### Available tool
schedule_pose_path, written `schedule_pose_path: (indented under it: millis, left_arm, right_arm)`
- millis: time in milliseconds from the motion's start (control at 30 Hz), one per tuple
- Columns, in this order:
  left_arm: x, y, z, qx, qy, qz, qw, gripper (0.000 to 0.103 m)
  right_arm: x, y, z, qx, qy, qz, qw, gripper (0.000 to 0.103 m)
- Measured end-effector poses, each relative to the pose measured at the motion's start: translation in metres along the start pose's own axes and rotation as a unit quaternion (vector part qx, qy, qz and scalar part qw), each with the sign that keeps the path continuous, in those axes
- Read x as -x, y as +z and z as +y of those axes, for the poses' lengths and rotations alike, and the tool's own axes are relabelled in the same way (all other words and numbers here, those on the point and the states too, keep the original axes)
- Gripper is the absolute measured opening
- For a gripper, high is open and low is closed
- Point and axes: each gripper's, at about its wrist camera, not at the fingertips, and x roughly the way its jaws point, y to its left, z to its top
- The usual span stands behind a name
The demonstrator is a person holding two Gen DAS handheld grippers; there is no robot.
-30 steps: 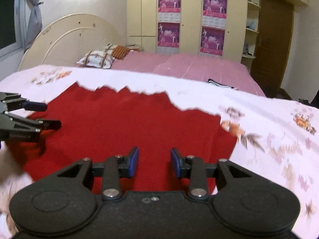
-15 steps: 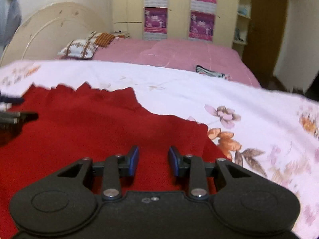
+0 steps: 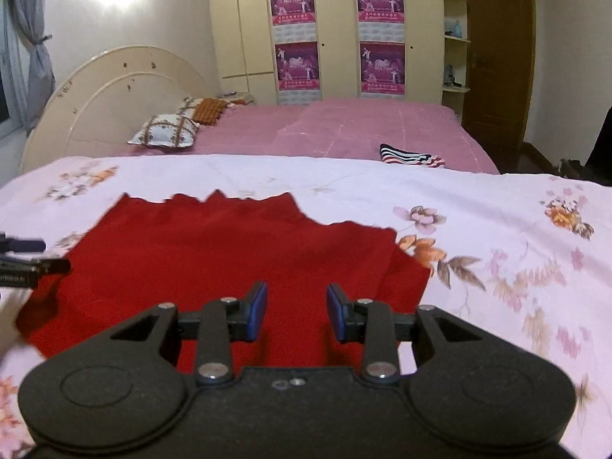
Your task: Fold small clothes
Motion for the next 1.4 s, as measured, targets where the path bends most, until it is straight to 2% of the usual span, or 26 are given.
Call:
schedule_pose_path:
  millis: [100, 133, 167, 233, 267, 333, 433, 500, 633, 667, 833, 900, 933, 967, 1000, 1033, 1067, 1133, 1167, 1300, 1333, 1400]
  left_arm:
    - [0.021, -0.020, 0.012, 0.068, -0.016, 0.010, 0.9975, 0.076]
    - [0.027, -0.028, 0.014, 0.099, -0.022, 0.017, 0.9947, 0.064]
    - [0.034, -0.038, 0.020, 0.151, -0.029, 0.031, 0.9875, 0.055]
    - [0.043, -0.062, 0.031, 0.258, -0.053, 0.049, 0.9635, 0.053]
    - [0.046, -0.075, 0.036, 0.311, -0.075, 0.051, 0.9461, 0.053]
    - [0.044, -0.095, 0.038, 0.385, -0.106, 0.040, 0.9158, 0.053]
    - [0.030, -0.104, 0.040, 0.459, -0.131, 0.020, 0.8785, 0.053]
    - [0.017, -0.106, 0.038, 0.484, -0.142, 0.006, 0.8631, 0.053]
    - [-0.009, -0.104, 0.023, 0.515, -0.153, -0.037, 0.8429, 0.053]
    - [-0.014, -0.101, 0.020, 0.518, -0.152, -0.044, 0.8407, 0.053]
    - [-0.027, -0.089, 0.005, 0.509, -0.130, -0.067, 0.8480, 0.053]
    - [-0.029, -0.084, 0.000, 0.507, -0.115, -0.069, 0.8515, 0.052]
    - [-0.030, -0.081, 0.002, 0.508, -0.108, -0.066, 0.8522, 0.041]
    - [-0.030, -0.083, 0.005, 0.512, -0.105, -0.058, 0.8506, 0.018]
    - [-0.039, -0.084, 0.010, 0.527, -0.111, -0.042, 0.8413, 0.013]
    - [-0.039, -0.090, 0.016, 0.542, -0.121, -0.041, 0.8309, 0.013]
    - [-0.042, -0.088, 0.019, 0.539, -0.128, -0.042, 0.8313, 0.011]
    - [-0.040, -0.083, 0.017, 0.514, -0.126, -0.043, 0.8475, 0.011]
    - [-0.040, -0.083, 0.018, 0.511, -0.130, -0.045, 0.8484, 0.010]
    - [-0.039, -0.090, 0.027, 0.533, -0.162, -0.059, 0.8280, 0.009]
    - [-0.036, -0.089, 0.028, 0.533, -0.171, -0.066, 0.8262, 0.009]
    - [-0.032, -0.079, 0.029, 0.514, -0.186, -0.078, 0.8334, 0.008]
  right_arm:
    - [0.012, -0.009, 0.015, 0.002, 0.013, -0.007, 1.000, 0.023]
    - [0.014, -0.013, 0.022, 0.007, 0.017, -0.007, 1.000, 0.023]
    - [0.015, -0.016, 0.028, 0.011, 0.018, -0.005, 1.000, 0.023]
    - [0.017, -0.020, 0.039, 0.017, 0.027, 0.000, 0.999, 0.024]
    - [0.019, -0.021, 0.045, 0.018, 0.032, 0.001, 0.999, 0.024]
    - [0.019, -0.024, 0.053, 0.018, 0.041, 0.002, 0.999, 0.024]
    - [0.019, -0.026, 0.062, 0.007, 0.050, 0.008, 0.999, 0.024]
    - [0.016, -0.026, 0.067, 0.001, 0.056, 0.010, 0.998, 0.024]
    - [0.008, -0.025, 0.076, -0.005, 0.066, 0.013, 0.998, 0.024]
    - [0.006, -0.024, 0.077, -0.007, 0.069, 0.012, 0.998, 0.024]
    - [-0.004, -0.020, 0.084, -0.008, 0.076, 0.010, 0.997, 0.024]
    - [-0.011, -0.017, 0.085, -0.011, 0.078, 0.008, 0.997, 0.020]
    - [-0.015, -0.015, 0.086, -0.012, 0.079, 0.008, 0.997, 0.015]
    - [-0.019, -0.014, 0.087, -0.012, 0.079, 0.009, 0.997, 0.013]
    - [-0.024, -0.012, 0.088, -0.010, 0.078, 0.009, 0.997, 0.013]
    - [-0.027, -0.010, 0.089, -0.008, 0.076, 0.008, 0.997, 0.012]
    - [-0.031, -0.008, 0.090, -0.009, 0.073, 0.006, 0.997, 0.011]
    - [-0.035, -0.007, 0.090, -0.013, 0.074, 0.005, 0.997, 0.010]
    - [-0.037, -0.007, 0.090, -0.012, 0.076, 0.004, 0.997, 0.010]
    - [-0.051, -0.017, 0.098, 0.015, 0.069, 0.021, 0.997, 0.008]
    - [-0.058, -0.022, 0.100, 0.029, 0.060, 0.033, 0.997, 0.005]
    - [-0.056, -0.029, 0.103, 0.048, 0.055, 0.014, 0.997, 0.005]
